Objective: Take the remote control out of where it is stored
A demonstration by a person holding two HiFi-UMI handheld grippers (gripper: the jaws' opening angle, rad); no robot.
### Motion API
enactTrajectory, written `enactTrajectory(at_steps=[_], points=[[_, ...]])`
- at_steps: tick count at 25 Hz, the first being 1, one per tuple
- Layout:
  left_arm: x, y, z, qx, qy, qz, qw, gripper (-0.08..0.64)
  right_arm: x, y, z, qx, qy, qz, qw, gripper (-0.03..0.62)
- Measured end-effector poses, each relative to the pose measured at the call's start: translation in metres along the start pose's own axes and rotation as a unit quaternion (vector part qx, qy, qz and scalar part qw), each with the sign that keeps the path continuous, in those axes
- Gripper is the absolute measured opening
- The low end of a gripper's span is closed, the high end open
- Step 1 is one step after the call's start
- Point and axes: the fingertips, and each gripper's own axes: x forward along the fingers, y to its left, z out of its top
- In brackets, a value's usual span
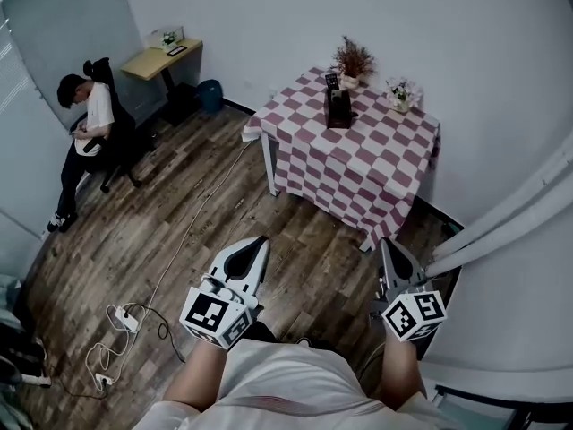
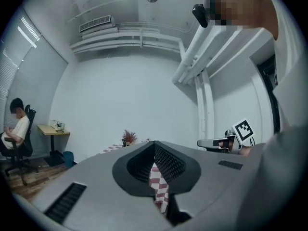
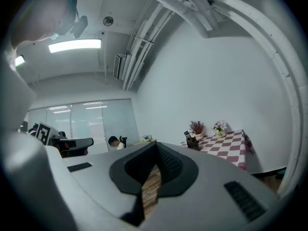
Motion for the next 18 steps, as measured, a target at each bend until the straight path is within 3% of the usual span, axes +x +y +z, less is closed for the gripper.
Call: enactTrajectory(at_steps=[10,18], points=[[0.066,0.012,-0.003,-0.003,-0.009,-0.050,0.9987,0.009,0.020,-0.045,0.002,-0.001,-0.009,-0.046,0.999,0.013],[0.144,0.079,0.009,-0.016,-0.015,-0.085,0.9961,0.009,0.105,-0.065,0.026,-0.019,-0.006,-0.076,0.997,0.012]])
